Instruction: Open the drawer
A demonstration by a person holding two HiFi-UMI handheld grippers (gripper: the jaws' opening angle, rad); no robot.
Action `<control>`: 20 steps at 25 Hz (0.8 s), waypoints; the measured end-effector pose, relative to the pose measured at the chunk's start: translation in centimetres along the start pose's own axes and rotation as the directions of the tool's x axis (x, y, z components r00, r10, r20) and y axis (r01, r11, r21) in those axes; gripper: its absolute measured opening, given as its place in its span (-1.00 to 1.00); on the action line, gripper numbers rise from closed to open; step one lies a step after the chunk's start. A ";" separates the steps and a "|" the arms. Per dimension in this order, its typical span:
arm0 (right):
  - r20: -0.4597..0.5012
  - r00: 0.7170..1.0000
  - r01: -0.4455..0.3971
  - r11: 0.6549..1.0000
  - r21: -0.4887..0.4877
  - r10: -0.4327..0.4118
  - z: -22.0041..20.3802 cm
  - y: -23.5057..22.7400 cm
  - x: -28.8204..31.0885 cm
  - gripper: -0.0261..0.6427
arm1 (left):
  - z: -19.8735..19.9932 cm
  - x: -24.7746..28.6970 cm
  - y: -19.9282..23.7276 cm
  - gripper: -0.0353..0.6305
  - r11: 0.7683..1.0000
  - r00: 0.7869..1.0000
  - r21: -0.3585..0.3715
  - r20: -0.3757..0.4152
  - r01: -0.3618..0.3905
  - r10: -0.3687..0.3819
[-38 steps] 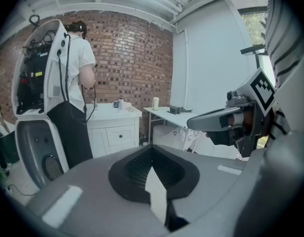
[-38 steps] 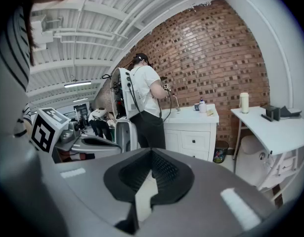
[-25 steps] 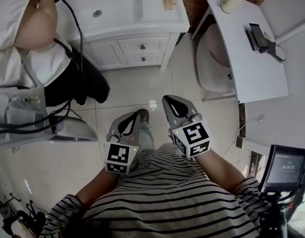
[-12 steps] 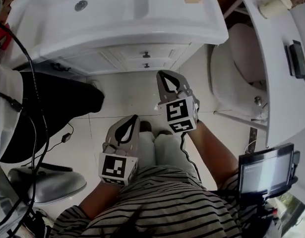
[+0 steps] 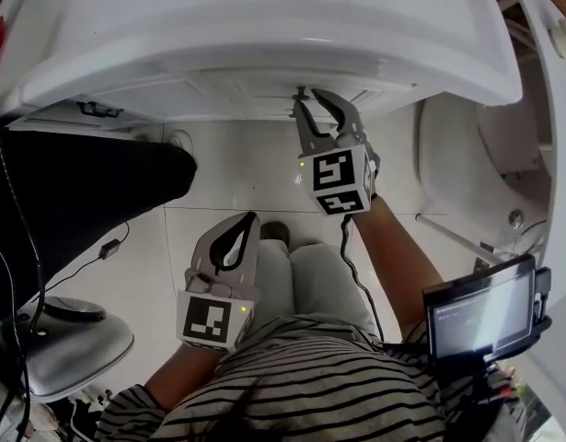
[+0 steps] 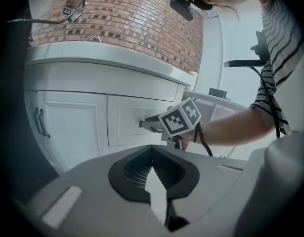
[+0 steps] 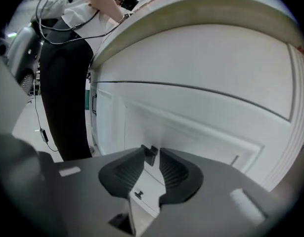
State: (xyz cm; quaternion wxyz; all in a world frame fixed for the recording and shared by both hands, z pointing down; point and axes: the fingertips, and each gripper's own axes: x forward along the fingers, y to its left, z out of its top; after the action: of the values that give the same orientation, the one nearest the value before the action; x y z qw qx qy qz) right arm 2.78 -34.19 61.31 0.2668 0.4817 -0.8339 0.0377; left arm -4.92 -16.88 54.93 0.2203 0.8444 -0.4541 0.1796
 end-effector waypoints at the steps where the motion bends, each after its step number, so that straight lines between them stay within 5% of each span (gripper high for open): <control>1: 0.004 1.000 -0.004 1.000 -0.011 0.004 0.1 0.2 -0.1 -0.72 | 0.0 0.0 0.1 -0.85 1.000 1.000 -0.003 0.002 -0.003 0.003; 12: -0.025 0.997 -0.079 0.997 -0.027 0.078 -1.5 3.1 -1.2 -0.76 | -0.5 -1.1 -0.1 -0.85 1.000 1.000 -0.022 -0.018 -0.012 0.012; 20: -0.103 0.981 -0.165 0.986 0.000 0.165 -4.2 9.2 -8.9 -0.77 | 0.5 -5.2 -3.0 -0.85 1.000 1.000 -0.023 -0.028 -0.006 0.005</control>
State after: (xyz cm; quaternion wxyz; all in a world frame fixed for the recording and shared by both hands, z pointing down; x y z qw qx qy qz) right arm 0.45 -21.02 62.40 0.3070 0.4072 -0.8564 0.0810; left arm -5.02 -12.08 51.29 0.2358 0.8379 -0.4555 0.1869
